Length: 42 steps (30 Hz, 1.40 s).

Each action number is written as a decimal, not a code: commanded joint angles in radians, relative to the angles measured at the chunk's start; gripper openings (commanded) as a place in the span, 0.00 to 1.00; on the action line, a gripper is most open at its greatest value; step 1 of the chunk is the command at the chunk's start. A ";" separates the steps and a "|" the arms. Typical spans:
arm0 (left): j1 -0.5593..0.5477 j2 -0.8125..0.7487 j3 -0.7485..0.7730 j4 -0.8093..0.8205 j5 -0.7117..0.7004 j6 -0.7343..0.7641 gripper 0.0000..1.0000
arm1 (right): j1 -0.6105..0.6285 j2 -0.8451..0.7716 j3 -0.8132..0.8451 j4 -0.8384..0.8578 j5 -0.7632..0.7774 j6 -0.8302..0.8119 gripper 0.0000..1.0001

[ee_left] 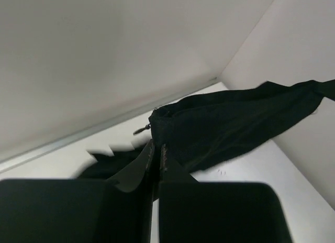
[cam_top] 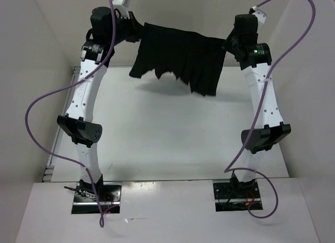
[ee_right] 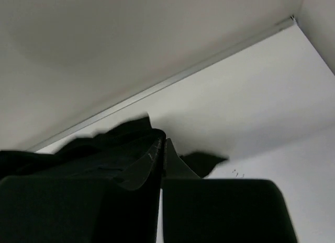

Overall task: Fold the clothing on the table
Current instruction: Flatten the skirt out, then fold the skirt

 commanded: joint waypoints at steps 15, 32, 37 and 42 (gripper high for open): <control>-0.010 -0.547 -1.191 0.187 0.026 -0.034 0.00 | 0.032 -0.485 -0.931 0.049 -0.301 0.031 0.00; -0.091 -0.654 -1.340 0.099 -0.106 -0.073 0.00 | 0.186 -0.440 -1.103 -0.167 -0.242 0.199 0.00; -0.091 -0.483 -1.217 0.179 -0.202 -0.037 0.00 | 0.155 -0.298 -1.032 -0.077 -0.195 0.178 0.00; -0.091 -0.302 -1.088 0.179 -0.242 -0.019 0.00 | 0.137 -0.213 -0.954 -0.058 -0.140 0.169 0.00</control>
